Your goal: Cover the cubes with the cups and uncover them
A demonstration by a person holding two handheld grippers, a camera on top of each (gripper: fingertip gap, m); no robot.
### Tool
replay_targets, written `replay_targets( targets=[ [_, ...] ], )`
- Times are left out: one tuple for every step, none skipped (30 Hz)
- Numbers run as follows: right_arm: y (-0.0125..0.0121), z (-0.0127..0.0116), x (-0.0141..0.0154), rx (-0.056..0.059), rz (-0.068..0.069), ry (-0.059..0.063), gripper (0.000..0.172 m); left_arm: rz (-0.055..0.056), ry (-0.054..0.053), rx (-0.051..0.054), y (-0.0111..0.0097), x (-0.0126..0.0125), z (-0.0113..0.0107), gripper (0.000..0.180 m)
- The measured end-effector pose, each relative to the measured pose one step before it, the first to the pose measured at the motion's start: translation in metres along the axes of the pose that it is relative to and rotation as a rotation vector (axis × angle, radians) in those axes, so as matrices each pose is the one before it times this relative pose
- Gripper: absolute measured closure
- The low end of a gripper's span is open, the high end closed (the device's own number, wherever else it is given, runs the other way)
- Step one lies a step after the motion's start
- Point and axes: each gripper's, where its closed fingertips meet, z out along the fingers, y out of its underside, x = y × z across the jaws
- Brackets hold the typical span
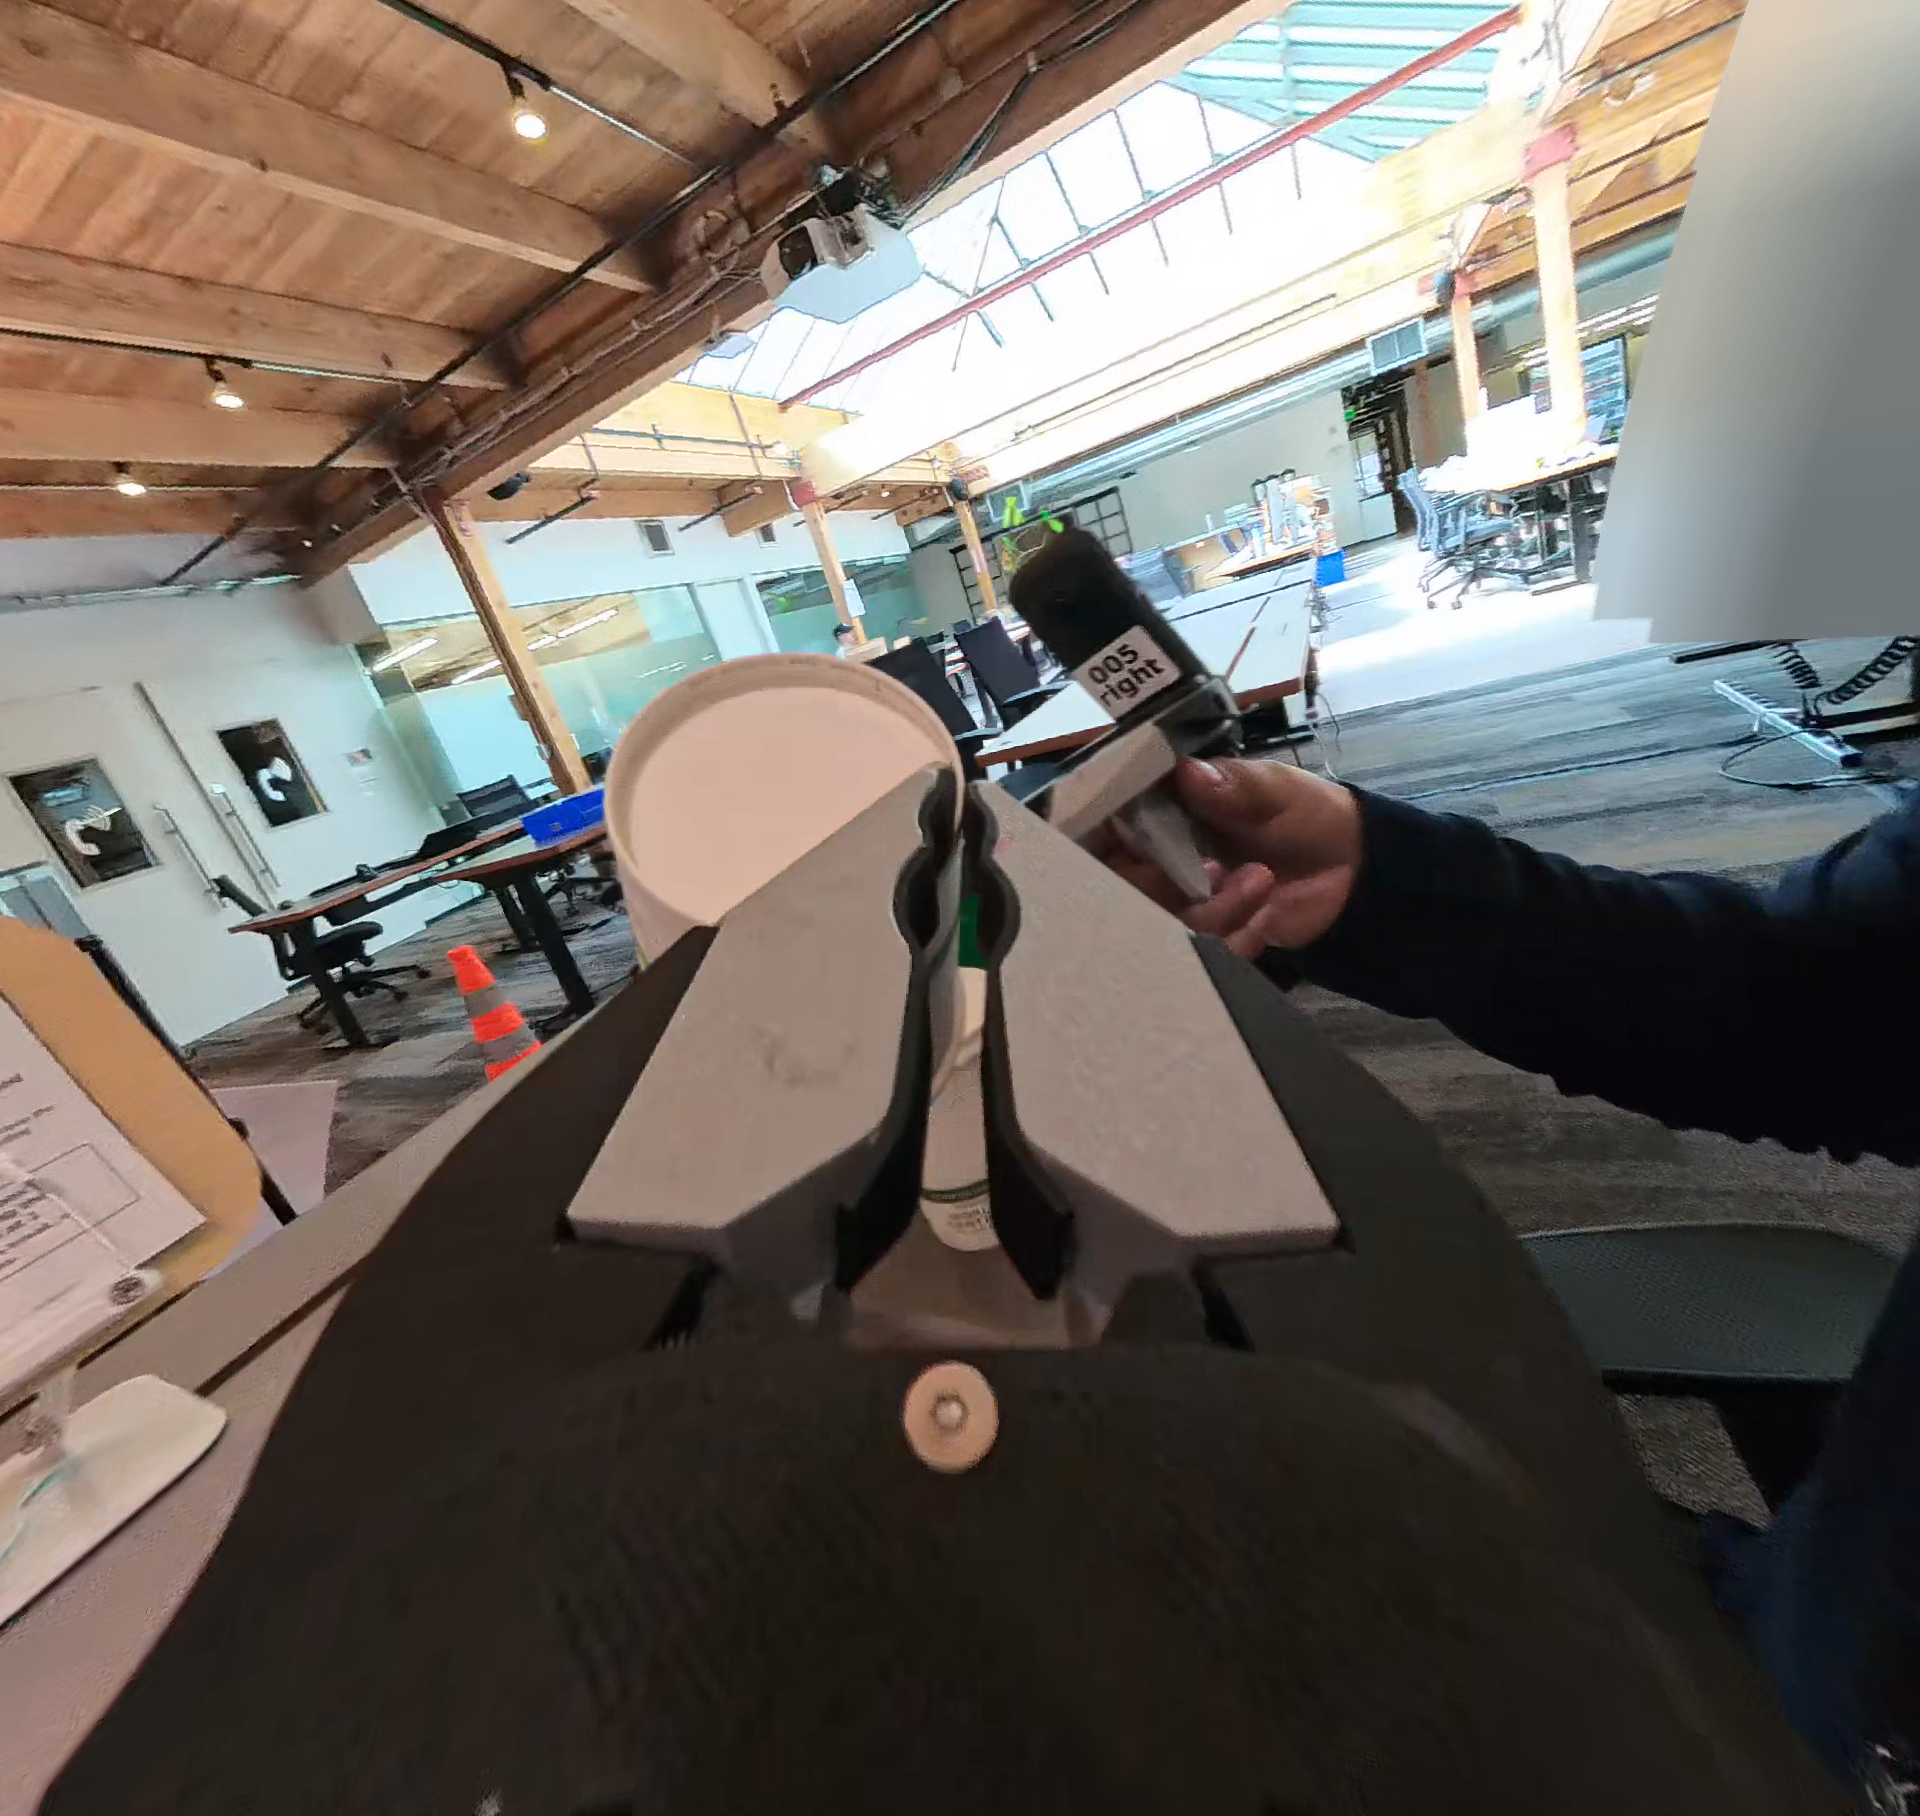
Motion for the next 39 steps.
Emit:
replay_targets(
  targets=[
    [0.00195,-0.00017,0.00268,0.0020,0.0475,-0.0227,0.124,0.0002,0.0006,0.0015,0.00457,0.00228,-0.00088,0.180],
    [0.00183,-0.00047,0.00057,0.0013,0.0472,-0.0376,0.122,-0.0094,-0.0013,0.0051,0.00314,0.00072,-0.00186,0.180],
    [0.00105,-0.00091,-0.00137,0.0074,0.0467,-0.0485,0.123,-0.0161,0.0050,0.0186,0.00029,0.00103,-0.00282,0.180],
    [0.00012,-0.00118,-0.00060,0.0109,0.0420,-0.0402,0.128,-0.0191,0.0100,0.0323,-0.00228,0.00166,-0.00349,0.180],
    [0.00068,-0.00125,0.00371,0.0039,0.0289,-0.0073,0.126,-0.0270,0.0213,0.0437,-0.00457,0.00315,-0.00366,0.180],
    [0.00129,-0.00099,0.00677,-0.0005,0.0096,0.0197,0.123,-0.0266,0.0077,0.0434,-0.00514,0.00100,-0.00334,0.180],
    [0.00097,-0.00062,0.00517,0.0028,-0.0032,0.0180,0.121,-0.0163,-0.0071,0.0267,-0.00285,-0.00139,-0.00231,0.180],
    [0.00102,0.00036,0.00051,0.0038,-0.0035,-0.0048,0.118,-0.0166,0.0097,-0.0078,0.00261,0.00054,-0.00048,0.180],
    [0.00127,0.00119,-0.00393,0.0015,0.0022,-0.0292,0.117,-0.0214,0.0150,-0.0203,0.00562,0.00130,0.00077,0.180],
    [0.00082,0.00196,-0.00653,0.0018,0.0037,-0.0424,0.123,-0.0097,-0.0018,-0.0099,0.00596,-0.00036,0.00149,0.180],
    [0.00068,0.00212,-0.00523,-0.0009,0.0018,-0.0333,0.132,-0.0014,0.0016,-0.0190,0.00768,0.00073,0.00210,0.180],
    [0.00111,0.00182,0.00014,-0.0070,-0.0034,-0.0004,0.136,-0.0022,0.0075,0.0061,0.00325,0.00214,0.00130,0.180],
    [0.00142,0.00069,0.00320,-0.0135,-0.0113,0.0165,0.151,-0.0102,0.0088,0.0100,0.00098,0.00203,0.00038,0.180],
    [0.00025,-0.00058,0.00096,-0.0080,-0.0073,0.0009,0.153,-0.0140,-0.0025,-0.0008,0.00101,-0.00084,-0.00042,0.180],
    [-0.00224,-0.00221,-0.00196,0.0033,0.0029,-0.0172,0.157,-0.0053,-0.0132,-0.0082,0.00136,-0.00339,-0.00142,0.180],
    [-0.00539,-0.00360,-0.00484,0.0190,0.0015,-0.0285,0.164,-0.0073,-0.0317,-0.0280,0.00435,-0.00724,-0.00182,0.180],
    [-0.00673,-0.00396,-0.00681,0.0180,-0.0036,-0.0281,0.172,0.0007,-0.0534,-0.0681,0.01165,-0.01130,-0.00099,0.179],
    [-0.00630,-0.00385,-0.00045,0.0021,-0.0268,0.0292,0.172,0.0134,-0.0297,-0.0865,0.01646,-0.00716,0.00044,0.178],
    [-0.00563,-0.00528,0.00557,-0.0188,-0.0608,0.0800,0.172,0.0083,-0.0210,-0.0692,0.01529,-0.00450,-0.00015,0.178],
    [-0.00529,-0.00679,0.00619,-0.0343,-0.0812,0.0886,0.172,0.0067,-0.0273,-0.0740,0.01595,-0.00545,-0.00062,0.169],
    [-0.00559,-0.00789,0.00653,-0.0405,-0.0835,0.0882,0.172,0.0102,-0.0362,-0.0818,0.01663,-0.00703,-0.00091,0.157],
    [-0.00525,-0.00876,0.00914,-0.0468,-0.0813,0.0963,0.172,0.0124,-0.0486,-0.0780,0.01670,-0.00892,-0.00131,0.153],
    [-0.00323,-0.00885,0.01303,-0.0602,-0.0821,0.1077,0.172,0.0149,-0.0433,-0.0746,0.01694,-0.00822,-0.00116,0.153],
    [0.00075,-0.00726,0.01401,-0.0786,-0.0774,0.0998,0.172,0.0102,-0.0409,-0.0629,0.01494,-0.00799,-0.00105,0.153],
    [0.00541,-0.00425,0.01053,-0.0977,-0.0629,0.0666,0.172,0.0002,-0.0343,-0.0422,0.01167,-0.00678,-0.00126,0.153],
    [0.00837,-0.00176,0.00562,-0.1078,-0.0481,0.0335,0.172,-0.0073,-0.0052,-0.0301,0.00935,-0.00221,-0.00153,0.153],
    [0.00734,-0.00041,0.00365,-0.0954,-0.0450,0.0271,0.172,-0.0135,0.0112,-0.0230,0.00735,0.00014,-0.00172,0.153],
    [0.00623,-0.00012,0.00312,-0.0845,-0.0463,0.0297,0.172,-0.0146,0.0000,-0.0143,0.00544,-0.00147,-0.00225,0.153],
    [0.00601,-0.00016,0.00165,-0.0813,-0.0452,0.0233,0.172,-0.0087,-0.0115,-0.0076,0.00416,-0.00323,-0.00255,0.153],
    [0.00496,-0.00053,0.00074,-0.0718,-0.0377,0.0158,0.172,-0.0029,-0.0108,-0.0044,0.00346,-0.00324,-0.00267,0.154],
    [0.00363,-0.00074,-0.00074,-0.0599,-0.0257,0.0043,0.172,-0.0015,-0.0087,-0.0029,0.00285,-0.00305,-0.00265,0.154],
    [0.00161,-0.00052,-0.00262,-0.0454,-0.0173,-0.0102,0.172,-0.0028,-0.0103,-0.0024,0.00230,-0.00336,-0.00232,0.154],
    [0.00002,0.00049,-0.00484,-0.0322,-0.0155,-0.0234,0.172,-0.0035,-0.0118,-0.0060,0.00255,-0.00360,-0.00168,0.155],
    [-0.00040,0.00243,-0.00601,-0.0282,-0.0176,-0.0308,0.172,-0.0015,-0.0148,-0.0121,0.00291,-0.00445,-0.00107,0.156],
    [-0.00018,0.00447,-0.00441,-0.0268,-0.0168,-0.0210,0.172,-0.0020,-0.0176,-0.0149,0.00287,-0.00517,-0.00039,0.156],
    [-0.00046,0.00599,-0.00059,-0.0225,-0.0084,0.0009,0.172,-0.0042,-0.0181,-0.0159,0.00270,-0.00565,0.00017,0.155],
    [-0.00004,0.00676,0.00246,-0.0202,0.0007,0.0177,0.165,-0.0039,-0.0201,-0.0160,0.00226,-0.00655,0.00047,0.154],
    [0.00088,0.00685,0.00316,-0.0210,0.0060,0.0235,0.147,-0.0002,-0.0226,-0.0108,0.00115,-0.00734,0.00049,0.153],
    [0.00137,0.00606,0.00254,-0.0172,0.0077,0.0230,0.139,0.0045,-0.0198,-0.0027,-0.00037,-0.00744,-0.00006,0.152]
  ],
)
